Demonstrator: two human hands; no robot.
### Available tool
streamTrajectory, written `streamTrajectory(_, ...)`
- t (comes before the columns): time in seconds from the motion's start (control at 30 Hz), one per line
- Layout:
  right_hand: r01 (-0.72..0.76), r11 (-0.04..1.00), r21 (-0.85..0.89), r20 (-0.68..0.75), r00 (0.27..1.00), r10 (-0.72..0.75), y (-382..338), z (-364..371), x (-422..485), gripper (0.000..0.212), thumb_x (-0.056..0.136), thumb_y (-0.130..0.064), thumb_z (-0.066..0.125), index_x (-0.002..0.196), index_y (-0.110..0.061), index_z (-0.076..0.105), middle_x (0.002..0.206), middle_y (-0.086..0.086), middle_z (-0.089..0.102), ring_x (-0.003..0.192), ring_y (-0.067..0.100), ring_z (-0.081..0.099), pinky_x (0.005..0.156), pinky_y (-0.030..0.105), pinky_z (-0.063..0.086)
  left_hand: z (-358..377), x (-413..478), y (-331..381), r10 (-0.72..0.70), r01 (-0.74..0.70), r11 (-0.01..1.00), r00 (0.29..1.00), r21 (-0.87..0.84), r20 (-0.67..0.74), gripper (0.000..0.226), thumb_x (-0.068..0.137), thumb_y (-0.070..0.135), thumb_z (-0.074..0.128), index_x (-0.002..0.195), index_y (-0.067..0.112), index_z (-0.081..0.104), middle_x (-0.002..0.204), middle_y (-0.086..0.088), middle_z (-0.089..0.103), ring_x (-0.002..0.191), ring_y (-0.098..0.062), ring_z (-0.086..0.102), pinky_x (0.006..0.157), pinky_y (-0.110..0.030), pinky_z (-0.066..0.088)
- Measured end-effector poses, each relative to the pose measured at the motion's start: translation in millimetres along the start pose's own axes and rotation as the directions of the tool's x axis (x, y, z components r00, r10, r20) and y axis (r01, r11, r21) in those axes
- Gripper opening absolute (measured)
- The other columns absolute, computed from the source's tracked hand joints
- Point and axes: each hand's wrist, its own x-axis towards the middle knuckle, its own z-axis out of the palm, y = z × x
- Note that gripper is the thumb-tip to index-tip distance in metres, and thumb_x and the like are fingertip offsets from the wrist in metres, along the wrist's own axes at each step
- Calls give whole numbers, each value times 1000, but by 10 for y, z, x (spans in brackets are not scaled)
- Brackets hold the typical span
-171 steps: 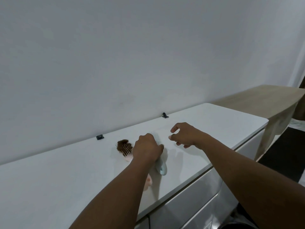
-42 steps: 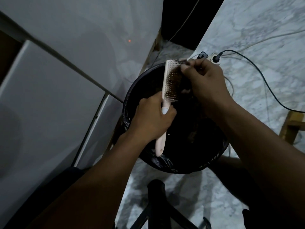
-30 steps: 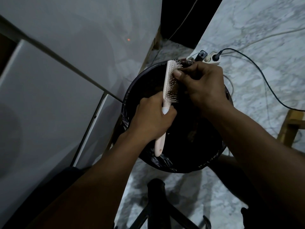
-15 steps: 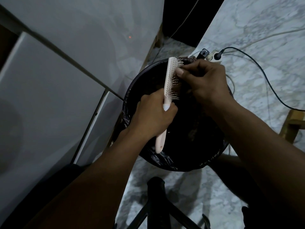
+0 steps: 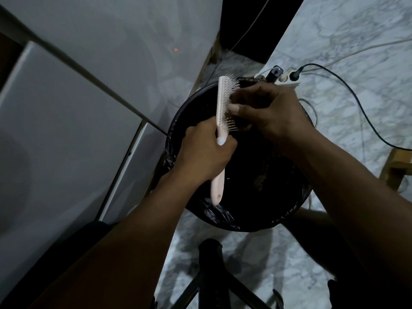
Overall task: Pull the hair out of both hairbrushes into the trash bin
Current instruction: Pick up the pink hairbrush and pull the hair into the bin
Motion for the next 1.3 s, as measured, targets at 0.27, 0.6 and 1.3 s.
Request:
streamTrajectory(0.27,-228,896,381,-87,956,280,33,25,53,6,92,4,63,97,2,62,99,19,71,70,21,74,57,32,61,-21,43,3,7,-7,1000,998,1,-56,15,85,31,63,85,16,66,68,5,65,62,-6,61,49,-10,36)
streamTrajectory(0.6,-93,994,65,53,995,89,28,-9,19,53,83,-6,77,130,-19,59,117,5,71,107,25,72,81,41,60,-29,24,3,-67,72,993,996,94,-54,8,81,28,61,76,23,56,65,6,59,62,-15,59,50,-24,35)
streamTrajectory(1.3,-167,932,323,-175,957,233,58,109,25,8,83,10,71,89,7,68,72,17,71,52,21,68,56,31,58,-16,48,34,-59,59,998,998,-13,-17,29,76,36,59,82,8,67,70,-2,69,70,-18,67,64,-33,52)
